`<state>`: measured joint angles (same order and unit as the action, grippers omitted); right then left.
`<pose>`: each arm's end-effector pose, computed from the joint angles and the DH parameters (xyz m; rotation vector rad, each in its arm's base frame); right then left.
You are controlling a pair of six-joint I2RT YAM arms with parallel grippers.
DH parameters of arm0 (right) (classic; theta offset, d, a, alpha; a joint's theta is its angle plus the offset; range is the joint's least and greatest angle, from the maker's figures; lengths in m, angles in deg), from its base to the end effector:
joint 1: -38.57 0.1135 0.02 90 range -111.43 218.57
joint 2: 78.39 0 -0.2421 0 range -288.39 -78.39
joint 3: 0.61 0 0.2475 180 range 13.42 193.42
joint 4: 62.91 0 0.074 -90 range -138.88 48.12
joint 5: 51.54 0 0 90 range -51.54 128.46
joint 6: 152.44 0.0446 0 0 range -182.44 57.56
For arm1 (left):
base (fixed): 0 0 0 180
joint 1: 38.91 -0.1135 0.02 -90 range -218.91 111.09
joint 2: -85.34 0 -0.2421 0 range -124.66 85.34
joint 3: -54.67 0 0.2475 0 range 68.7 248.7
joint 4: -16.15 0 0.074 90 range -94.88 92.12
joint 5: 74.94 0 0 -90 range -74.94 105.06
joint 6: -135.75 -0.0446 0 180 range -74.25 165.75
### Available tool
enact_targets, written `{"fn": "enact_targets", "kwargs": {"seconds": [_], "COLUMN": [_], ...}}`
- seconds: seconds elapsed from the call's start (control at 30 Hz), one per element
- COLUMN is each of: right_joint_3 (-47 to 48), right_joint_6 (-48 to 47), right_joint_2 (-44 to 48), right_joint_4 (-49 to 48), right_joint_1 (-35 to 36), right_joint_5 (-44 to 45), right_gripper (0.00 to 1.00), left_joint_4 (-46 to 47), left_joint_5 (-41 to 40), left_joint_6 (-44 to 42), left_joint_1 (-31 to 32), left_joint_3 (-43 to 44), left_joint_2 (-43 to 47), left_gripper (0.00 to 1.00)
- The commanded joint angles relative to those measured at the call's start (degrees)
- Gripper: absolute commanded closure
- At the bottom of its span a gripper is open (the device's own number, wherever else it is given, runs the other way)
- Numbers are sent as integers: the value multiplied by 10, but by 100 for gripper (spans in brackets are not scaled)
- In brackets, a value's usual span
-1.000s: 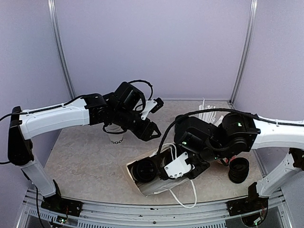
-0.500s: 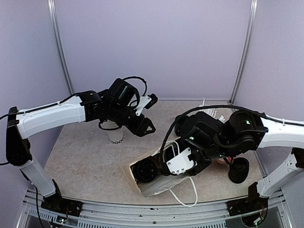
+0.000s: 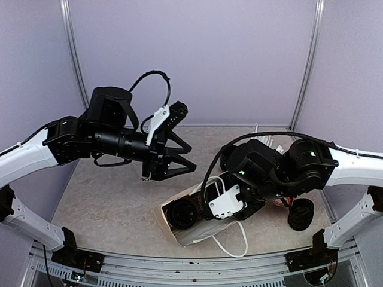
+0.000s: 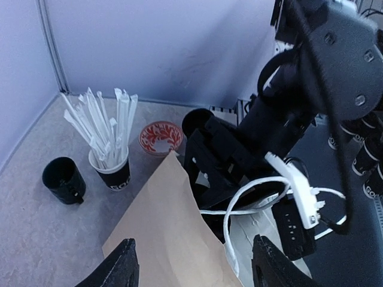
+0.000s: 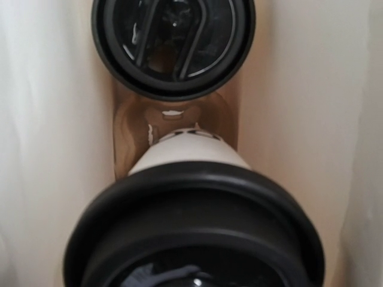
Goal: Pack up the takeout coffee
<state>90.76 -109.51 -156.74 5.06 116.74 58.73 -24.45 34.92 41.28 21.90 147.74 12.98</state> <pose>0.0723 0.2697 0.3115 -2.1158 1.2518 -0.2149 0.1268 -0.2581 0.3923 1.2920 1.5594 -0.9760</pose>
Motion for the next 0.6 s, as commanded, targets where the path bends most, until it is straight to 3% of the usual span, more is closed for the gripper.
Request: {"fn": "enact_targets", "kwargs": {"seconds": [0.0, 0.2, 0.57], "right_joint_3": [13, 12, 13], "right_joint_6": [0, 3, 7], "right_joint_2": [1, -1, -3], "right_joint_4": [-13, -10, -10], "right_joint_1": [3, 3, 3], "right_joint_5": [3, 4, 4], "right_gripper": [63, 63, 63], "left_joint_4": [-24, -9, -12], "left_joint_5": [5, 19, 40], "left_joint_6": [-32, -43, -59], "left_joint_1": [18, 27, 35], "left_joint_3": [19, 41, 56], "left_joint_2": [-58, -95, -118], "left_gripper": [38, 45, 46]}}
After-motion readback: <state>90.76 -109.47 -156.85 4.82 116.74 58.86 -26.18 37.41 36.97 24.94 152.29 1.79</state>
